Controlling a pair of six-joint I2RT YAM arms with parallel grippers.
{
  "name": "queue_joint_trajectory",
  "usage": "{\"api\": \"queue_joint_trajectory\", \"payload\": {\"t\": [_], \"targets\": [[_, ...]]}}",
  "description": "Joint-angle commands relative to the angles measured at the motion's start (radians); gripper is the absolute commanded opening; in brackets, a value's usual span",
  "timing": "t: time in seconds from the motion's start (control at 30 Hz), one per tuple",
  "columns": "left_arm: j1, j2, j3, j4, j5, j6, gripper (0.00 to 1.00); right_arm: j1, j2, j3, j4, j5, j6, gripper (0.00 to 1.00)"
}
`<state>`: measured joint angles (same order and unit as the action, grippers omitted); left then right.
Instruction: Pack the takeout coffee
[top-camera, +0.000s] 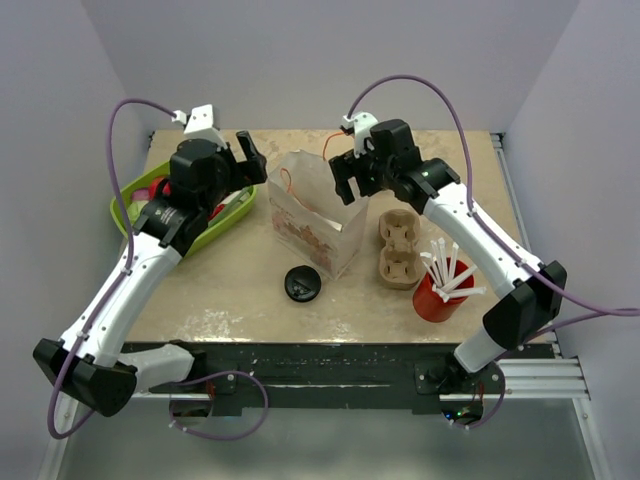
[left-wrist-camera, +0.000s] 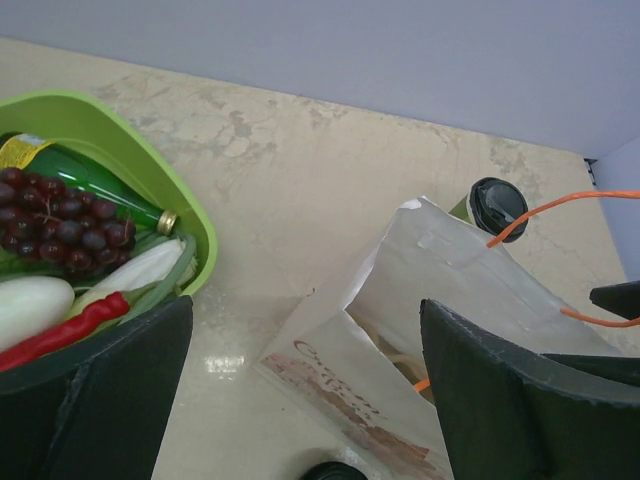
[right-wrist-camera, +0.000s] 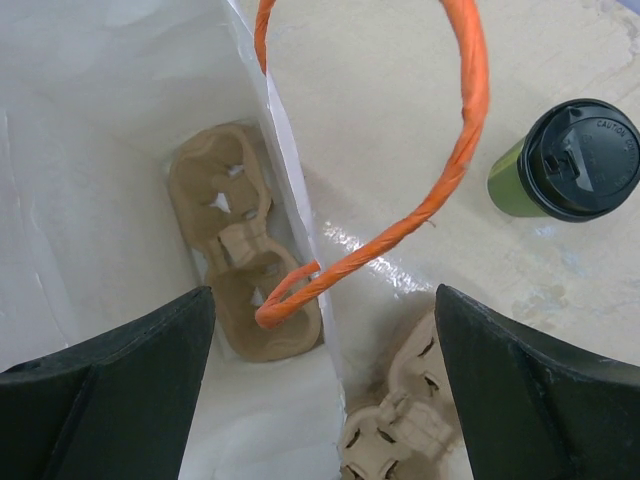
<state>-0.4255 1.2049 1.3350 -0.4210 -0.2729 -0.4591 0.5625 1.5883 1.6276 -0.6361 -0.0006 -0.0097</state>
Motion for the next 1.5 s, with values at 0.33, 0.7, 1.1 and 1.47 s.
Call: {"api": "queue_joint_trajectory", "payload": {"t": [0.33,0.7,1.1,1.47], "targets": [[0.007,-0.004,-0.008,-0.006,0.049,-0.112,1.0,-0.001,-0.037,-0.008,0.039,-0.045,-0.042,0.94],[0.005,0.022,-0.031,-0.002,0.106,-0.133,1.0,0.0,-0.007,-0.011,0.03,-0.001,-0.036,0.87],[0.004,0.08,-0.059,0.059,0.216,-0.165,1.0,0.0,0.016,-0.018,0.032,-0.001,0.002,0.37],[0.004,0.102,-0.04,0.1,0.265,-0.17,1.0,0.002,0.009,-0.022,0.015,-0.05,0.115,0.04]]}}
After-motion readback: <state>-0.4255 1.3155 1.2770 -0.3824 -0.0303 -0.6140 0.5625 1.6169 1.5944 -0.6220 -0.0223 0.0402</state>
